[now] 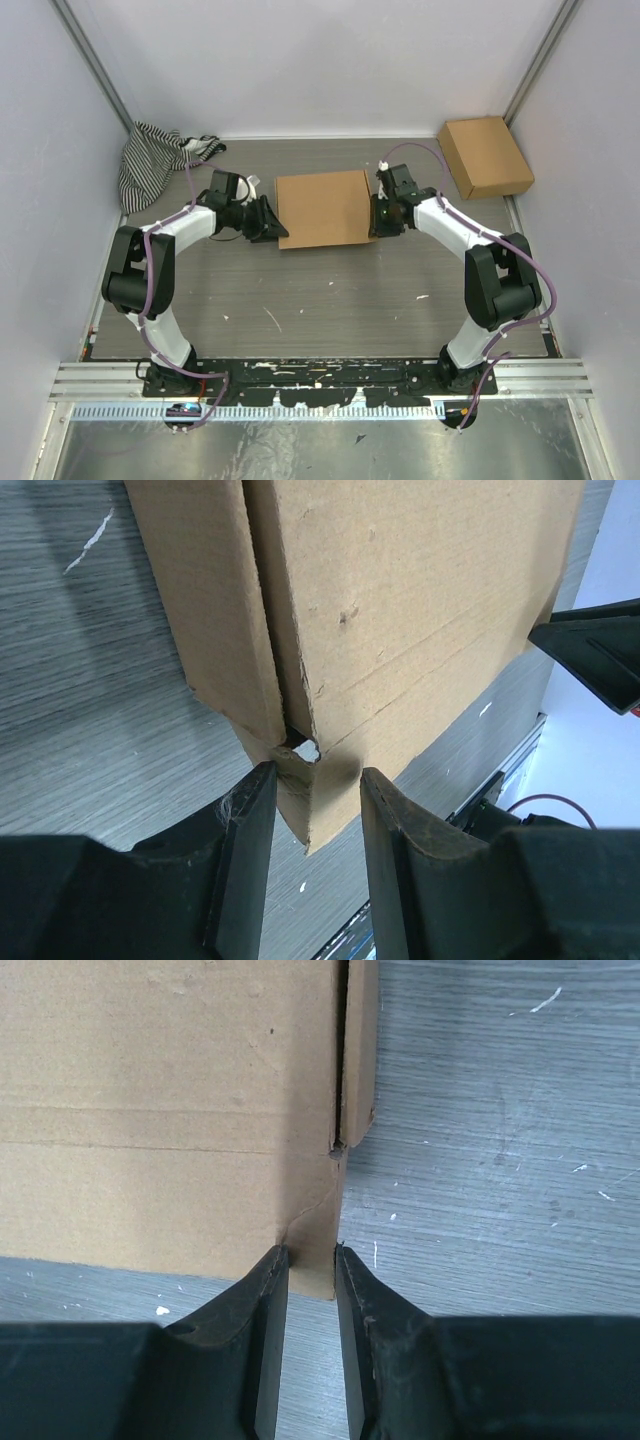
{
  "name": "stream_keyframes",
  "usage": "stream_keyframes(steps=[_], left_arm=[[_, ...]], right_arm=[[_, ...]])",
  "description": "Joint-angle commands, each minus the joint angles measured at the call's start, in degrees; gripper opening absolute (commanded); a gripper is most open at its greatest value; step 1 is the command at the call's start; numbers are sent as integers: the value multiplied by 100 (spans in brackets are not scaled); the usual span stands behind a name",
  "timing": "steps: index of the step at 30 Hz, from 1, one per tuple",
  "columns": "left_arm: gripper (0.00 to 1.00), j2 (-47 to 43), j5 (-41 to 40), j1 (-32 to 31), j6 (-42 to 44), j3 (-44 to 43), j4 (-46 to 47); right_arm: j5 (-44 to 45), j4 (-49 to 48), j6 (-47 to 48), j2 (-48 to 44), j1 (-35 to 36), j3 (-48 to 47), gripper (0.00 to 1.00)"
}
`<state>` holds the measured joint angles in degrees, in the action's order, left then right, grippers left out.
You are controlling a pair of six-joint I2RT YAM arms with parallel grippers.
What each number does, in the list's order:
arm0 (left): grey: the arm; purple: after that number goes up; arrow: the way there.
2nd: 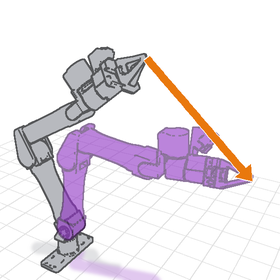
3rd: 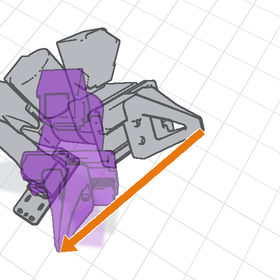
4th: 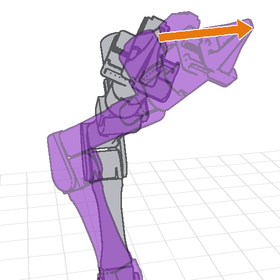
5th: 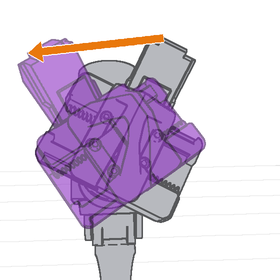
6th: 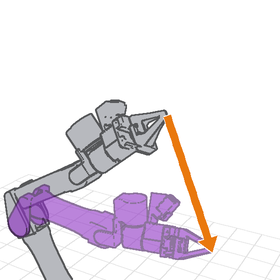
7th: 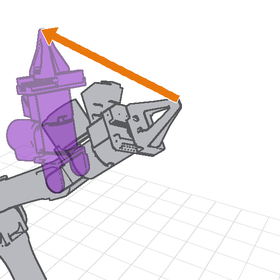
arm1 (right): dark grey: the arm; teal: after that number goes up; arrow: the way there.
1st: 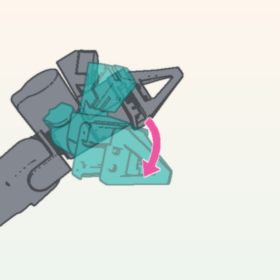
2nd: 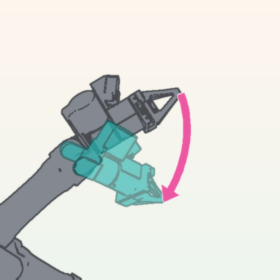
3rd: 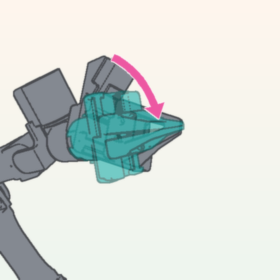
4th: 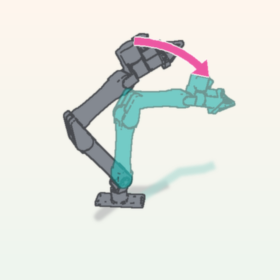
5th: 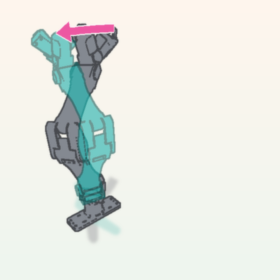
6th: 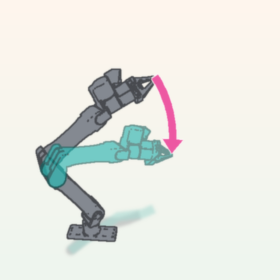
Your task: Fold the paper box
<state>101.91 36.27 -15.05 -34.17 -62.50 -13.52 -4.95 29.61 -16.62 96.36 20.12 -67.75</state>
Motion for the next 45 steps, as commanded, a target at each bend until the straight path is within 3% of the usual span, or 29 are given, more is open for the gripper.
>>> stream_keyframes(steps=[1,13,27,35,41,45], left_arm=[[45,5,278,-41,23,-263,9],[45,32,307,-41,31,-261,15],[45,151,299,-44,51,-277,30],[61,-164,-197,-28,296,-412,-424],[63,-618,-743,48,447,-712,-914],[64,-768,-1041,55,419,-1055,-1000]], right_arm=[[339,-83,42,-278,240,-334,31],[729,-419,165,-275,424,-158,31],[783,-1584,253,-395,488,517,33],[888,-2019,-10,-793,472,944,47],[757,-1895,-47,-1327,305,1007,48],[465,-1870,-8,-1202,49,964,48]])
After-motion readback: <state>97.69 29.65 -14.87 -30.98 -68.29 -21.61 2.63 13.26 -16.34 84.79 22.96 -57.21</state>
